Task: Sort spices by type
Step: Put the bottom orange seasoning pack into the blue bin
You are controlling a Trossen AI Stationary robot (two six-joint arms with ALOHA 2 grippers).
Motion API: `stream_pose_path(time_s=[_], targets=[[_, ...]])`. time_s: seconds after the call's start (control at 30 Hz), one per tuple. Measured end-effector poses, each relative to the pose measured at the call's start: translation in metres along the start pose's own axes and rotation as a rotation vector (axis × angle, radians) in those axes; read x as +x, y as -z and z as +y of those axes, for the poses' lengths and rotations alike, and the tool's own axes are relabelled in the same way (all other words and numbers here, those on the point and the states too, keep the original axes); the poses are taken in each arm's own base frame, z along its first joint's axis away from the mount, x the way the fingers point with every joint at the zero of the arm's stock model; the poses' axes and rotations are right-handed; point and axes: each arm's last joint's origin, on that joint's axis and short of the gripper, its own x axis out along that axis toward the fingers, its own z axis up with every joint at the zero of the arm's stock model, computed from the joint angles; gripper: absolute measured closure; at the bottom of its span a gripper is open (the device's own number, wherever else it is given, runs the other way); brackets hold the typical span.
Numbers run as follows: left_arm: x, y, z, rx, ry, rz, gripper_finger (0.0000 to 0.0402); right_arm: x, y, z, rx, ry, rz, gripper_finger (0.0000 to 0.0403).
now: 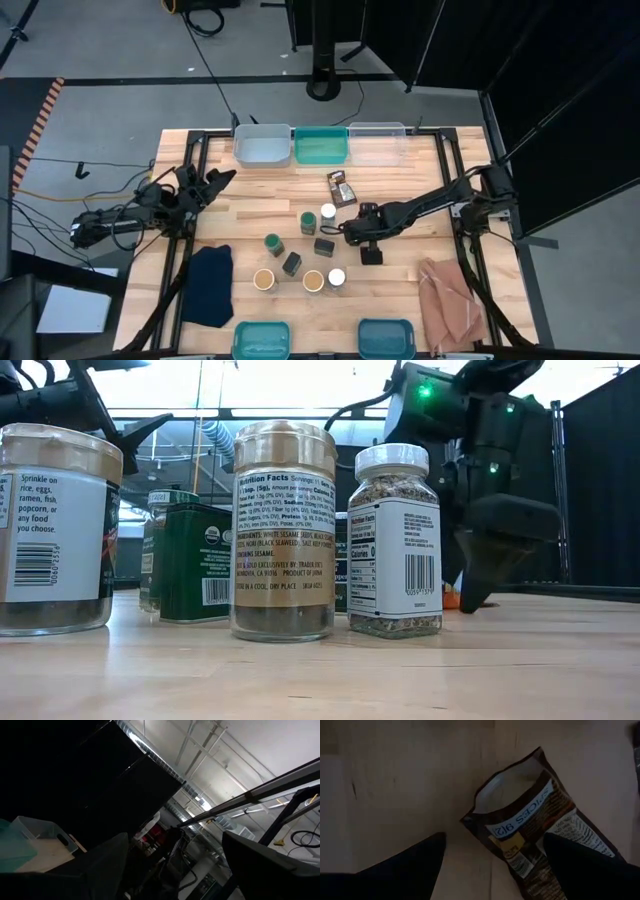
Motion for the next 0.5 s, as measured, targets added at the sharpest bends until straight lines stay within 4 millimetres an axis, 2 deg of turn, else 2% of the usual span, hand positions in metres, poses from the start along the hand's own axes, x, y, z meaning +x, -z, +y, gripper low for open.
stream_pose_path(time_s=[0.13, 0.27, 0.37, 0.5], targets=[[0.0, 0.0009, 0.0008, 0.002, -0.007, 0.011, 0.0073, 0.0046, -0.0006, 0.0008, -0.002, 0.019, 0.0, 0.0053], [0.0, 0.0023, 0.0022, 0.004, -0.021, 0.025, 0.0073, 0.0007, -0.002, -0.0014, 0.006, 0.039, -0.028, 0.0068], [0.0, 0.0027, 0.0026, 0.005, -0.026, 0.029, 0.0073, -0.0029, -0.0029, -0.005, 0.015, 0.1, -0.053, 0.0098], [-0.0001, 0.0027, 0.0027, 0.005, -0.026, 0.029, 0.0073, -0.0013, -0.0033, -0.0079, 0.069, 0.15, -0.063, 0.0158]])
